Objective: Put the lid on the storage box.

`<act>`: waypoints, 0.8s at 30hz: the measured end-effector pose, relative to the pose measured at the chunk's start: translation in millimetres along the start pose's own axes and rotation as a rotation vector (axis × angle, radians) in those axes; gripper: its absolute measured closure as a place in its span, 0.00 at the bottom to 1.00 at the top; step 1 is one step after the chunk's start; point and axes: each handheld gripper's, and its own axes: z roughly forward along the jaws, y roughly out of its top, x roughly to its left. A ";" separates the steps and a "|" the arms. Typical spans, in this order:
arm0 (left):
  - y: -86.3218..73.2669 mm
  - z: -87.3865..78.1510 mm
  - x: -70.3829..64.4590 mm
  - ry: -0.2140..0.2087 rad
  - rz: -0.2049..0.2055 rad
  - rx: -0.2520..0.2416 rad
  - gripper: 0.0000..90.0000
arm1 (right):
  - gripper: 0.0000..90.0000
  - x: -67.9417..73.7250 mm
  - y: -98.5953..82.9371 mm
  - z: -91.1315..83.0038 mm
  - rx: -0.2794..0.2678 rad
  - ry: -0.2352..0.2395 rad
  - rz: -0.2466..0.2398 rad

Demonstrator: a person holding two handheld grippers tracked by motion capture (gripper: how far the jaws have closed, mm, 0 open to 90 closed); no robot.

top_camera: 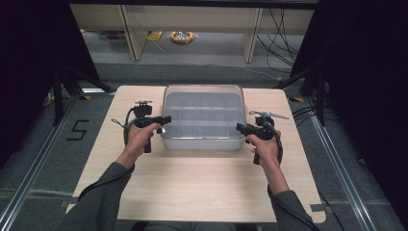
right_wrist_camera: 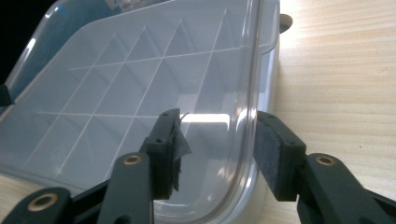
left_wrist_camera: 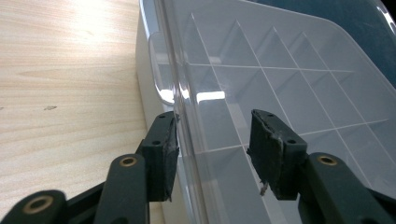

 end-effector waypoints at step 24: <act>-4.2 2.0 2.3 0.032 0.030 0.023 0.63 | 0.66 1.7 10.4 -15.3 0.005 -0.010 0.036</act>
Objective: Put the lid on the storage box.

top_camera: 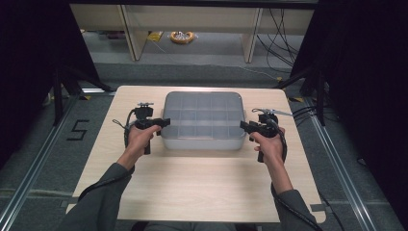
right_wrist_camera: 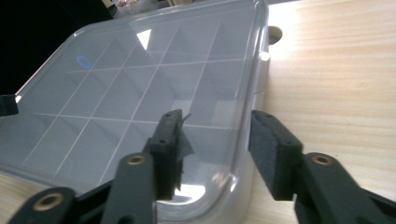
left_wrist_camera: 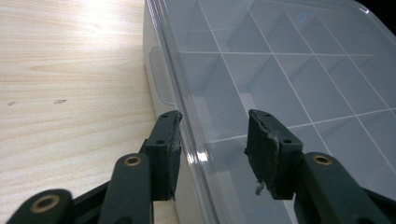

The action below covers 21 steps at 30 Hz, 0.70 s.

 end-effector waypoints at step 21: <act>-4.2 -30.5 1.0 -0.051 0.046 -0.005 0.63 | 0.66 -4.0 -11.3 -18.4 -0.028 0.023 -0.120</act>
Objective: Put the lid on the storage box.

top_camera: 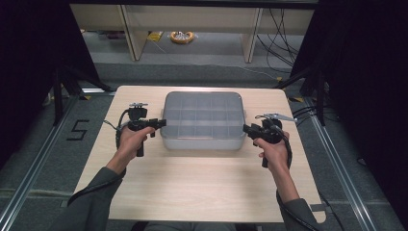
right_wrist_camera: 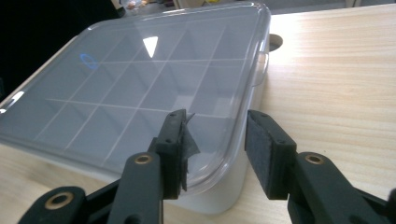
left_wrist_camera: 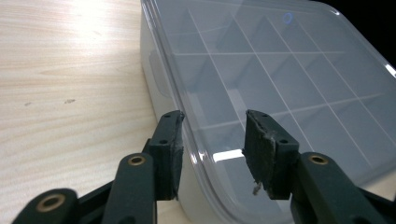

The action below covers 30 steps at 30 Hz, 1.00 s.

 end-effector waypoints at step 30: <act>-53.8 -44.5 -12.3 -0.136 0.057 -0.032 0.49 | 0.48 4.3 -32.7 -26.2 -0.031 0.065 0.062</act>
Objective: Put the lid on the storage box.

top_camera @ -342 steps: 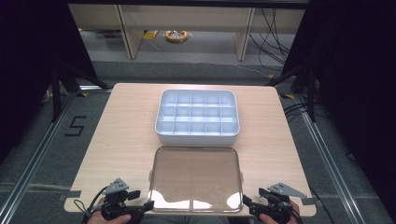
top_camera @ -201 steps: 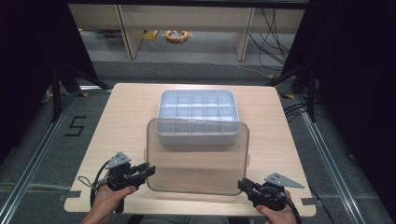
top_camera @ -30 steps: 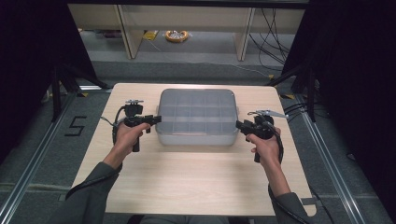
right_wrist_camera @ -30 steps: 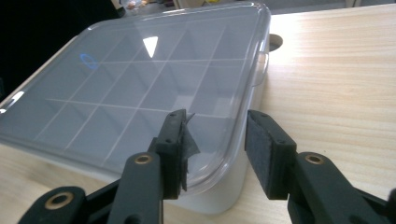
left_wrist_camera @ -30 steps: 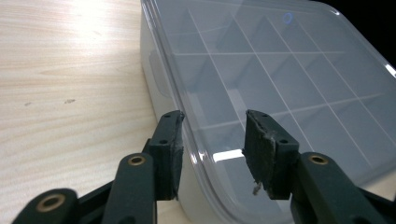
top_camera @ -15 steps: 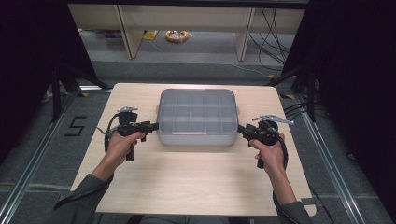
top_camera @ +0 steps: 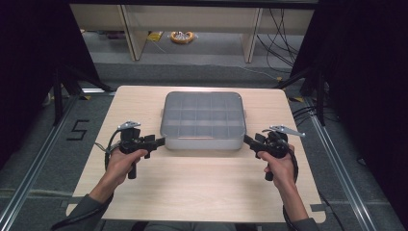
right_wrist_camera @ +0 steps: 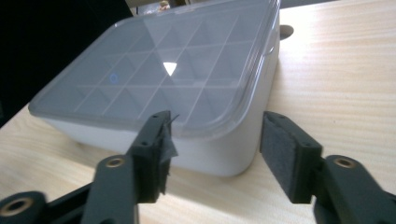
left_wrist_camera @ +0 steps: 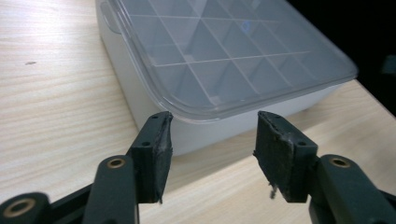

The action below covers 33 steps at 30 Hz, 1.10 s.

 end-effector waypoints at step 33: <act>-68.8 -21.9 -26.0 -0.044 0.084 0.044 0.32 | 0.33 20.2 -39.1 -15.5 0.064 0.048 -0.123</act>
